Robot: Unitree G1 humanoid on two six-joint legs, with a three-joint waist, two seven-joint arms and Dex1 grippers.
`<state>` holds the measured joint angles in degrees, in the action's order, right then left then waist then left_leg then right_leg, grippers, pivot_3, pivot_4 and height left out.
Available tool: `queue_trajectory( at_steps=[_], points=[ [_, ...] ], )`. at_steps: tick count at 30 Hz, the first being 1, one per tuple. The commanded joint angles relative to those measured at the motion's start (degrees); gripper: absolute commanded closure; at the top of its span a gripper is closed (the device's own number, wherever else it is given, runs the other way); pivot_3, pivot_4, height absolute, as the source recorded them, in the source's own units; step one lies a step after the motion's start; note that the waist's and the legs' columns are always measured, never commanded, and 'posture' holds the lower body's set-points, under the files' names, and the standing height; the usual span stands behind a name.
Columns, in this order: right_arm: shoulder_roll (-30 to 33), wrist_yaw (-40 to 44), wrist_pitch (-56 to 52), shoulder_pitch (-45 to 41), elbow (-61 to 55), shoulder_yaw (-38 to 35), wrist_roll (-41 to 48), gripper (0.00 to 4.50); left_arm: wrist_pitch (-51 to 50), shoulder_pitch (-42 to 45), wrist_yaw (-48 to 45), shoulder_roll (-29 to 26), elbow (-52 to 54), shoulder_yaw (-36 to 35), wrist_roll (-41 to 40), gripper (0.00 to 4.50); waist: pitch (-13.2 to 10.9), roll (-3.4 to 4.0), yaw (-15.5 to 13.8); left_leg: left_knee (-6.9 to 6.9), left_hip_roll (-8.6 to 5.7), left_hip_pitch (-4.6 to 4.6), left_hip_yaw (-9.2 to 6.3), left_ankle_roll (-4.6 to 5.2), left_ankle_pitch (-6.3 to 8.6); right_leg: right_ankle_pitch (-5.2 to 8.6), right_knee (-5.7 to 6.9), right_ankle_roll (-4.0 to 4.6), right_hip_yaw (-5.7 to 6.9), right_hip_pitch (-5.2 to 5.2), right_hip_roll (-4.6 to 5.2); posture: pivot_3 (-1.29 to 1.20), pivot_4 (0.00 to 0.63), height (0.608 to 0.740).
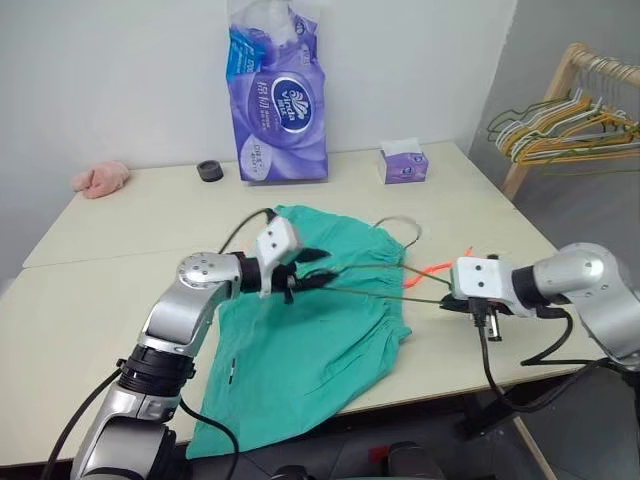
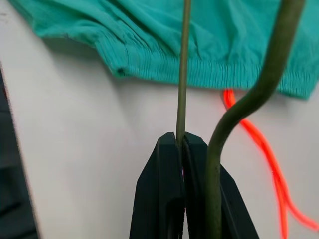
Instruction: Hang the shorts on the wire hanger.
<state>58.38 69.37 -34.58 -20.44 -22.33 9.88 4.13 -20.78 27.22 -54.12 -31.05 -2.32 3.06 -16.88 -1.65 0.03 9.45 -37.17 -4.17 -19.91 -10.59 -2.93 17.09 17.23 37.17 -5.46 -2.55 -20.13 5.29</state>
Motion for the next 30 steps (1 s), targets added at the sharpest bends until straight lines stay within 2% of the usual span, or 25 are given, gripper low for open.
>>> queue_trajectory(
  at_steps=[1, 5, 9, 12, 15, 20, 24, 30],
  points=[
    [1.15, -1.25, -6.1, 4.62, -3.68, -6.06, 4.01, 4.5, 0.87, 0.95, 3.53, -1.61, -2.07, -7.37, -1.87, 2.33, 0.01, -0.01, 0.09, 0.0, -0.02, 0.01, 0.02, 0.01, 0.0, 0.0, 0.01, 0.0, -0.02, 0.0, 0.0, -0.23, 0.001, 0.74],
    [-2.15, -4.9, -22.09, 16.13, -5.82, -18.69, 11.68, 4.5, -4.2, -3.09, -1.98, -6.29, 0.16, -9.61, -6.03, 2.33, 0.08, -0.08, -0.02, 0.04, -0.01, -0.01, -0.02, 0.03, 0.02, 0.0, 0.02, 0.0, 0.02, -0.02, -0.05, -0.23, 0.003, 0.74],
    [-5.34, -8.79, -26.89, 23.01, -5.94, -22.5, 14.74, 4.5, -6.92, -7.73, -9.72, -11.69, 4.34, -7.64, -8.57, 2.33, 0.08, -0.08, -0.07, 0.01, -0.03, 0.0, 0.04, 0.14, 0.08, 0.0, 0.01, 0.0, -0.05, -0.01, 0.03, -0.23, 0.004, 0.74],
    [-9.62, -12.72, -32.95, 23.07, -4.86, -24.28, 17.73, 4.5, -7.19, -7.87, -11.61, -13.68, 4.41, -6.98, -8.3, 2.33, 0.06, -0.1, -0.2, -0.01, -0.04, 0.03, -0.01, 0.17, 0.1, -0.01, 0.02, -0.02, 0.02, 0.01, -0.04, -0.23, 0.003, 0.74],
    [-11.32, -15.23, -36.97, 21.66, -2.95, -25.74, 19.75, 4.5, -7.9, -6.89, -11.9, -14.1, 4.02, -7.26, -8.56, 2.33, 0.1, 0.01, -0.28, 0.02, -0.06, 0.08, -0.04, 0.18, 0.09, -0.01, 0.05, -0.03, 0.04, 0.0, -0.1, -0.23, 0.003, 0.74],
    [-11.2, -15.9, -42.89, 19.52, -1.04, -30.52, 25.21, 4.5, -9.56, -4.99, -10.65, -14.0, 2.84, -8.86, -9.51, 2.33, 0.09, -0.01, -0.27, 0.02, -0.07, 0.05, -0.04, 0.17, 0.09, -0.01, 0.03, -0.03, 0.02, -0.01, -0.08, -0.22, 0.003, 0.74],
    [-8.76, -14.75, -44.97, 22.4, -0.72, -34.43, 28.65, 4.5, -10.82, -5.87, -11.48, -14.73, 4.17, -8.93, -10.45, 2.33, 0.1, 0.0, -0.55, 0.03, -0.07, 0.04, -0.03, 0.17, 0.09, -0.01, 0.03, -0.03, 0.02, -0.01, -0.07, -0.22, 0.003, 0.74],
    [-9.88, -17.59, -45.92, 24.8, -2.48, -32.42, 31.48, 4.5, -11.11, -6.24, -11.9, -15.11, 4.83, -8.26, -10.65, 2.33, 0.1, 0.0, -0.64, 0.05, -0.07, 0.05, 0.02, 0.18, 0.09, -0.01, 0.04, -0.03, -0.01, 0.01, -0.08, -0.23, 0.002, 0.74]
  ],
)
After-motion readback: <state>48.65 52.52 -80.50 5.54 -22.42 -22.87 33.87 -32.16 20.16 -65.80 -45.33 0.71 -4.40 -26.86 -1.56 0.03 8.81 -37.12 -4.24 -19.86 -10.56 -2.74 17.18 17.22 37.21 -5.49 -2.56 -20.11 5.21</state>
